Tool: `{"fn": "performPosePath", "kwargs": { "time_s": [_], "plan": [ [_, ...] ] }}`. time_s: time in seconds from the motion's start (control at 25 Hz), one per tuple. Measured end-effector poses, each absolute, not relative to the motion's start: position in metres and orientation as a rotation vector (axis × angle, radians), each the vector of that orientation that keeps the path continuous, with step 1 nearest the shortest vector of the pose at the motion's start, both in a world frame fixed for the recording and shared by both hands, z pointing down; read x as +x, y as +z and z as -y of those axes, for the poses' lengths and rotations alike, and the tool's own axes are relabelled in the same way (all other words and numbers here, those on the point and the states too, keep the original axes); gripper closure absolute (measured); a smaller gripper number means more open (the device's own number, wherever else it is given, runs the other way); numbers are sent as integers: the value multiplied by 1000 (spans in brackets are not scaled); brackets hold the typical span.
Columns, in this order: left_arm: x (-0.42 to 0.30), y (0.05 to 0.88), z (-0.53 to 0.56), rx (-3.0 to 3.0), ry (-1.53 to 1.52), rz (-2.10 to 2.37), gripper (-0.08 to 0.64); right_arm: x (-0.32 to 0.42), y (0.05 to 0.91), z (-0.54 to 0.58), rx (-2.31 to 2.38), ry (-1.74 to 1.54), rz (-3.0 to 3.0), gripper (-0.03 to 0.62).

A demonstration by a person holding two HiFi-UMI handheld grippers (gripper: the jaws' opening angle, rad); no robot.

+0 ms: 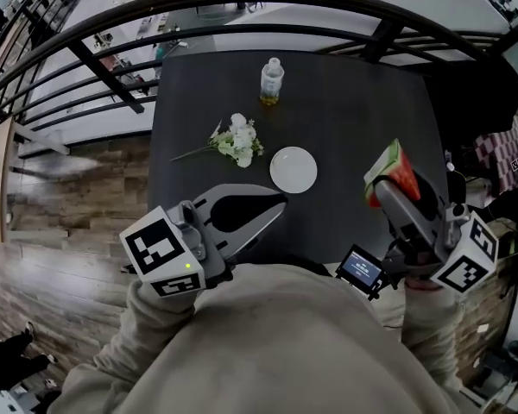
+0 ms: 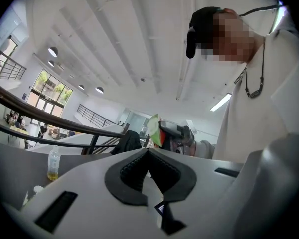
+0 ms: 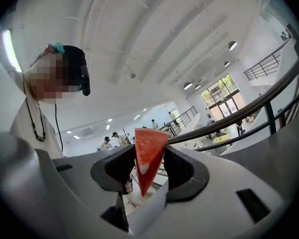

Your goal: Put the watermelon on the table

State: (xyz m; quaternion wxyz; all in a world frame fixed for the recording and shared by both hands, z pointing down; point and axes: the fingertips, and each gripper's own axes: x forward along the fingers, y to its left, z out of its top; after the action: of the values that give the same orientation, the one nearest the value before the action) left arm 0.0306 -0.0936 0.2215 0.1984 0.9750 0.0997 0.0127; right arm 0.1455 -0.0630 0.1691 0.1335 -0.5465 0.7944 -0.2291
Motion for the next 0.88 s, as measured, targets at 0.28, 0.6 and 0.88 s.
{"fn": "performPosePath", "kwargs": {
  "time_s": [0.28, 0.6, 0.88],
  "plan": [
    [32, 209, 98, 2769, 11, -186, 557, 152, 155, 77, -1502, -597, -2383, 397],
    [35, 195, 97, 2799, -20, -174, 557, 157, 146, 86, -1451, -572, -2410, 397],
    [33, 196, 104, 2794, -33, -100, 557, 154, 147, 87, -1449, -577, -2434, 397]
  ]
}}
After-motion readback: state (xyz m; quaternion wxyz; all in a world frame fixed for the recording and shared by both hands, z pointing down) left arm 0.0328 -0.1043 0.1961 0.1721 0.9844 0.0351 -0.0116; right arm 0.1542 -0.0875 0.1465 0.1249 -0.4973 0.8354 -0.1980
